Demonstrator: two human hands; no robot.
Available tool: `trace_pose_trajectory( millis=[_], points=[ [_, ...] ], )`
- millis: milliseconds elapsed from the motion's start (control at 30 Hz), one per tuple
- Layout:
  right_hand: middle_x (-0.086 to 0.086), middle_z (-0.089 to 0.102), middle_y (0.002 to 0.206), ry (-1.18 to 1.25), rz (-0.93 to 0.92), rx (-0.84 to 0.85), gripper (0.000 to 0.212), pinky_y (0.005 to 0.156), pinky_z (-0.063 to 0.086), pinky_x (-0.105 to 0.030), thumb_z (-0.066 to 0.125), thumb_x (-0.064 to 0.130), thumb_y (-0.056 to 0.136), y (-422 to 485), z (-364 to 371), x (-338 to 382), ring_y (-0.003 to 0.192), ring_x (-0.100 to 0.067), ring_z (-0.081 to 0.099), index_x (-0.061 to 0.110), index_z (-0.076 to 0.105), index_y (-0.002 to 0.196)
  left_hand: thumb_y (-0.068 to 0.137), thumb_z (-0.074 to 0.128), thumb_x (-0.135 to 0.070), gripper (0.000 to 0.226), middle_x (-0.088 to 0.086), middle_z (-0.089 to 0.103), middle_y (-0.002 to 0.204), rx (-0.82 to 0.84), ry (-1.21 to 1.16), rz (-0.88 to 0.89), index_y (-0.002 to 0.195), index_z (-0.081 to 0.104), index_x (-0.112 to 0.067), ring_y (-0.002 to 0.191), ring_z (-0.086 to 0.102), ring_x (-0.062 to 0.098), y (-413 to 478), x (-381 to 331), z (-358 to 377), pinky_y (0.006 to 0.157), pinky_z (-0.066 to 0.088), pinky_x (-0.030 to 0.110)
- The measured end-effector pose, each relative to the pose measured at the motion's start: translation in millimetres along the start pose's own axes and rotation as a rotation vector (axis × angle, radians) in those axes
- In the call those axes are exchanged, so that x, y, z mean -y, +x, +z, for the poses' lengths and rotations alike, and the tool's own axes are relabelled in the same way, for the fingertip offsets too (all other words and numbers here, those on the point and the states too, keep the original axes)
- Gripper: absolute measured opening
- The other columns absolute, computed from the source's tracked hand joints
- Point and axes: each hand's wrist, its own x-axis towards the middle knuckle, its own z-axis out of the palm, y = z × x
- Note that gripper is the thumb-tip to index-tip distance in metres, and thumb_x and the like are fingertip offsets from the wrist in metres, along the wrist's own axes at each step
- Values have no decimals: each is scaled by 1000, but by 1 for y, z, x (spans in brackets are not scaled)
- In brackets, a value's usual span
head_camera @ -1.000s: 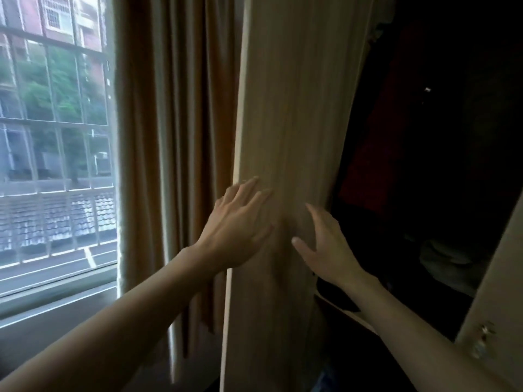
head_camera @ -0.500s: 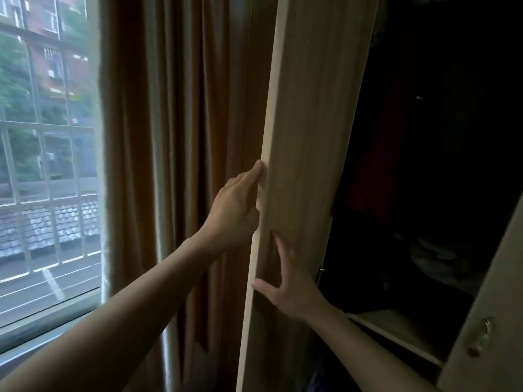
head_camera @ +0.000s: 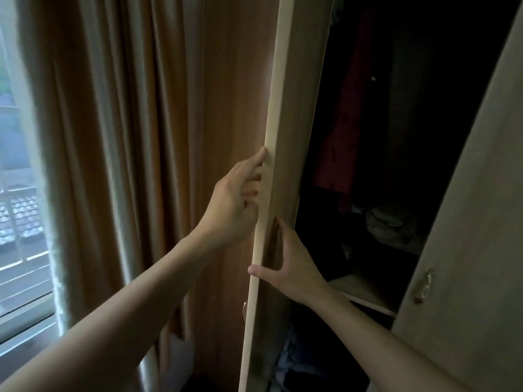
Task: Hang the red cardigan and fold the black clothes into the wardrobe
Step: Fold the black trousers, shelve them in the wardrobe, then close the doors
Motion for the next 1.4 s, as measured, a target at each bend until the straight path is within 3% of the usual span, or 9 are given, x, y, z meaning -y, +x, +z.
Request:
trace_pose_trajectory(
  millis=[167,433,567,700,833,1000,1100,1300,1400],
  points=[
    [15,42,143,7,28,-70,89,109,42,-32,75,50,73,-19,-26,-11,130,-3,43,40,27,147,87,67,3,73,-6,54,135,38,-127,70,150,38,-22,121,56,12,4,-16,30,90,58,34],
    [15,27,157,-11,183,-141,112,114,38,-39,78,61,66,-52,-74,-62,142,-5,29,40,12,154,88,72,-17,85,-12,35,152,123,-89,193,156,24,-34,135,42,8,12,-33,93,104,49,28],
    [13,25,159,-34,218,-172,115,116,34,-36,79,63,66,-64,-101,-83,142,-5,29,38,10,155,89,68,-30,86,-15,18,161,124,8,234,157,16,-35,147,22,7,20,-44,127,115,38,42],
    [12,24,160,-36,242,-194,113,116,32,-32,82,56,69,-74,-126,-102,143,-7,29,34,12,156,88,69,-37,91,-15,11,163,138,61,230,157,10,-39,149,13,4,25,-57,161,113,15,16],
    [12,24,160,-55,262,-218,106,114,30,-31,76,59,75,-80,-144,-122,144,-7,28,32,13,156,83,74,-44,102,-12,5,165,142,126,212,155,2,-46,151,11,13,36,-68,192,115,19,33],
    [10,23,161,-90,260,-204,105,113,28,-31,64,73,75,-85,-166,-151,145,-10,26,31,13,156,84,73,-44,104,-8,2,166,89,208,199,154,-5,-46,150,11,18,44,-86,236,110,16,28],
    [11,23,161,-83,261,-201,104,117,30,-38,69,68,75,-89,-179,-167,146,-10,26,34,13,156,89,67,-47,103,-9,-10,165,95,273,188,151,-15,-47,152,3,19,50,-88,260,109,14,29],
    [13,20,162,11,293,-181,101,120,27,-41,70,64,77,-107,-204,-207,146,-8,23,38,10,154,96,54,-47,97,-6,-27,162,102,338,175,146,-29,-45,153,-11,25,64,-89,308,119,7,40],
    [10,22,161,35,327,-176,109,119,30,-43,64,76,67,-111,-214,-225,146,-10,24,37,12,154,97,53,-46,96,-4,-27,162,89,369,155,146,-30,-44,153,-11,27,71,-90,329,123,11,48]
  ],
)
